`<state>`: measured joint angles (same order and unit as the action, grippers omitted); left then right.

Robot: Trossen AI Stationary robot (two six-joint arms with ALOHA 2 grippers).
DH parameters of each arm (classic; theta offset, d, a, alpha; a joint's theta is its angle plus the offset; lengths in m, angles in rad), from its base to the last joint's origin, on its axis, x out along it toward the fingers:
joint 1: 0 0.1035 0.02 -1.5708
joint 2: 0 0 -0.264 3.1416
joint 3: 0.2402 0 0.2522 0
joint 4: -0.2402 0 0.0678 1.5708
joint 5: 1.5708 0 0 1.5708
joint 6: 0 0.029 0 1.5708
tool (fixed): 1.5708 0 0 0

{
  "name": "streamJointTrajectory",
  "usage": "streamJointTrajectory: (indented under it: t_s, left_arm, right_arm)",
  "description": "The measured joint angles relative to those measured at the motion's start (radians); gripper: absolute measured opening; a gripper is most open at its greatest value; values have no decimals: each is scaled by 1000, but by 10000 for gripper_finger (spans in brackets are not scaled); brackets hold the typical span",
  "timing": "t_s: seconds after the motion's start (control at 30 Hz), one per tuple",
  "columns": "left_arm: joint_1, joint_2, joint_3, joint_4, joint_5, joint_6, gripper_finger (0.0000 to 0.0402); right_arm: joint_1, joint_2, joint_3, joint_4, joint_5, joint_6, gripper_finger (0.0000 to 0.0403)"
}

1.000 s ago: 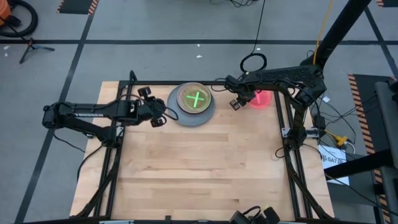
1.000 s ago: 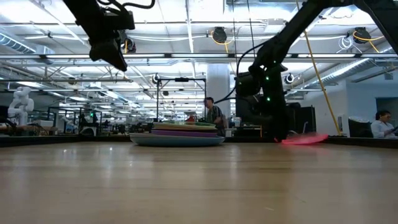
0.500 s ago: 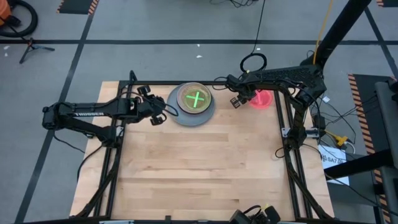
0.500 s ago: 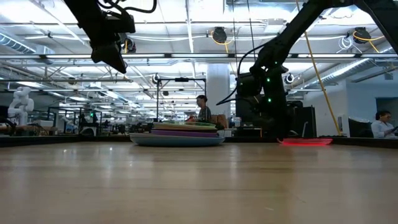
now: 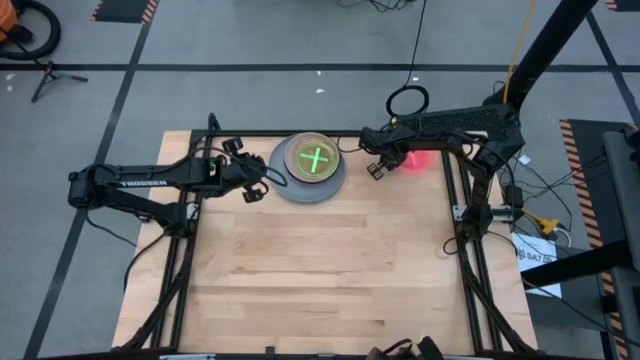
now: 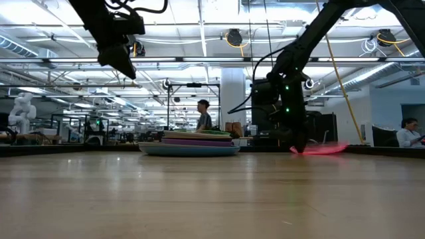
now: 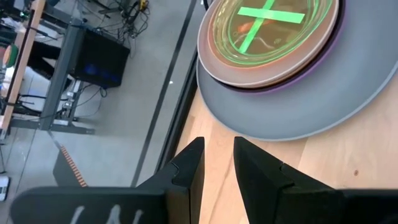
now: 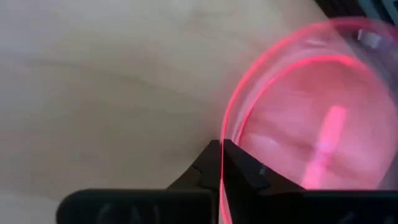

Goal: Stack plastic plates
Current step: Stack the pink plate on top of the green plate

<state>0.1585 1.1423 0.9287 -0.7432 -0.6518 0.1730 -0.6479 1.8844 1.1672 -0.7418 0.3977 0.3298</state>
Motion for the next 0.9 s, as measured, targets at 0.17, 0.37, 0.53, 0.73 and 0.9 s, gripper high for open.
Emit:
streamJointTrajectory:
  t_s: [0.17, 0.37, 0.53, 0.73, 0.9]
  left_arm:
    - [0, 0, 0, 16, 0, -3, 92]
    - [0, 0, 0, 60, 0, -2, 92]
    - [0, 0, 0, 64, 0, -2, 92]
    - [0, 0, 0, 64, 0, 1, 92]
    - [0, 0, 0, 64, 0, 1, 92]
  right_arm:
    - [53, 1, 54, -36, 17, 6, 9]
    - [148, 1, 149, -48, 22, -20, 4]
    - [249, 1, 232, 9, 36, -143, 2]
    - [370, 1, 284, 176, 69, -310, 2]
    - [442, 1, 285, 324, -26, -492, 2]
